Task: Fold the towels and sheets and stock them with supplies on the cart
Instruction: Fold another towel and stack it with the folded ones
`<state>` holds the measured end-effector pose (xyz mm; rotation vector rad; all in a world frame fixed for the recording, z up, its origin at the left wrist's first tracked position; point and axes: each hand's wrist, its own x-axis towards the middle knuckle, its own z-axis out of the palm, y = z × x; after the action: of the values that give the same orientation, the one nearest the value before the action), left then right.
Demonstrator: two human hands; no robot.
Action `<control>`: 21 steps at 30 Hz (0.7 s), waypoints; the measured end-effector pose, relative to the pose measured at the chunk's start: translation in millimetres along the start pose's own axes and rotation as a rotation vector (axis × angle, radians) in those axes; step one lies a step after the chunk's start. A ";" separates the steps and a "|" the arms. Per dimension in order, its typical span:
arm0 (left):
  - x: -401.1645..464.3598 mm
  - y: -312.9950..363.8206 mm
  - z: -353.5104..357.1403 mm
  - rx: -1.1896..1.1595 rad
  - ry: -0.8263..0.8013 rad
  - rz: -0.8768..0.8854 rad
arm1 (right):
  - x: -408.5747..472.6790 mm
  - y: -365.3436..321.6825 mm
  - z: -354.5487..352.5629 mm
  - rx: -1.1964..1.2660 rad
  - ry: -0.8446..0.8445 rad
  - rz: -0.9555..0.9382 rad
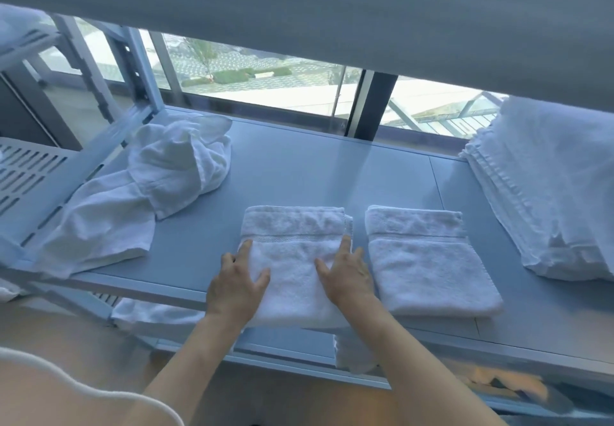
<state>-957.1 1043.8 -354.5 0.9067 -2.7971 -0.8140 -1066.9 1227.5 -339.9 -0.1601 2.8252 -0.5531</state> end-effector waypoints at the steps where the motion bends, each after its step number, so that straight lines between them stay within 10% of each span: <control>1: -0.3 1.9 -0.2 -0.027 0.008 -0.001 | 1.6 1.0 -2.2 0.028 -0.006 0.006; 21: -20.0 180.4 26.8 -0.396 0.238 0.362 | 25.8 127.4 -159.2 0.331 0.346 -0.123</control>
<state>-1040.9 1190.5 -283.0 0.3884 -2.3676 -1.0612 -1142.2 1397.5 -252.3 -0.1905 3.0054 -1.1669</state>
